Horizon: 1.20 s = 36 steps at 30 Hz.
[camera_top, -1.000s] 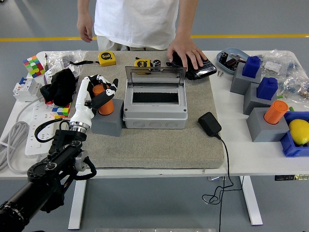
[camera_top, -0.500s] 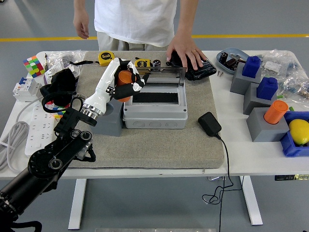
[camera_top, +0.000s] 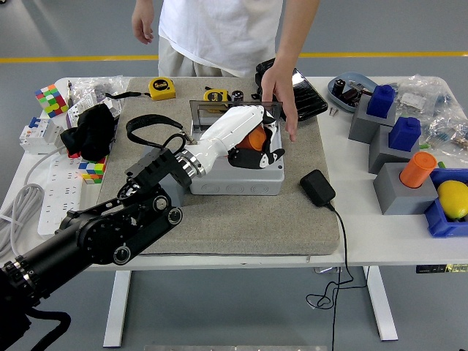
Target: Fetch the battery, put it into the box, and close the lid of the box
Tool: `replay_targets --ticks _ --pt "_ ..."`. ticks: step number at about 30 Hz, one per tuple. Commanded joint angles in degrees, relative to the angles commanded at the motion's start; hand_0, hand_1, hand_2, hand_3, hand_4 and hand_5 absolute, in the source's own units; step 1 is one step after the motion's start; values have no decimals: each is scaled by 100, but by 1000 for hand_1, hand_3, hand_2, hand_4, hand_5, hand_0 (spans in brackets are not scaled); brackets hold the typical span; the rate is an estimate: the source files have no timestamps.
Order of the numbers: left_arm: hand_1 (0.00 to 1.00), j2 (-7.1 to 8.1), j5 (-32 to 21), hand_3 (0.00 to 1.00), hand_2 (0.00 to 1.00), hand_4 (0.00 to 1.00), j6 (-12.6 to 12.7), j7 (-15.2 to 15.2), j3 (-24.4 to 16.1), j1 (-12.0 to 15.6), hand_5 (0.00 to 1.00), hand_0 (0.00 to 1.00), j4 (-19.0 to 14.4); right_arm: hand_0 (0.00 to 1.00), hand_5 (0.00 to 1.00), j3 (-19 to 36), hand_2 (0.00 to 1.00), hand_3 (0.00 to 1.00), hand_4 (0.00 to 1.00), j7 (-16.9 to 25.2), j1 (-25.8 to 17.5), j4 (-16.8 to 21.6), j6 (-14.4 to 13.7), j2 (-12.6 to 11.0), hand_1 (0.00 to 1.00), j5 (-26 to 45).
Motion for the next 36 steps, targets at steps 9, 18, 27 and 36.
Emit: replay_targets --ticks 9,18,27,36 --pt "112 -185 447 231 175 839 28 410 394 -442 2 145 620 555 489 -18 581 545 923 -3 -21 -2 3 0 589 12" --pt "135 -185 390 252 192 938 80 448 701 -682 2 174 1261 554 489 3 579 545 922 0 -10 7 1 8 589 -5" --pt "160 -185 458 269 208 985 265 257 780 -756 13 199 1538 554 487 -10 578 544 920 3 -4 17 -3 16 589 -25" --pt "276 -185 273 351 297 998 465 -21 1091 -843 29 294 1685 555 485 -3 578 544 919 4 14 30 -2 13 589 -50"
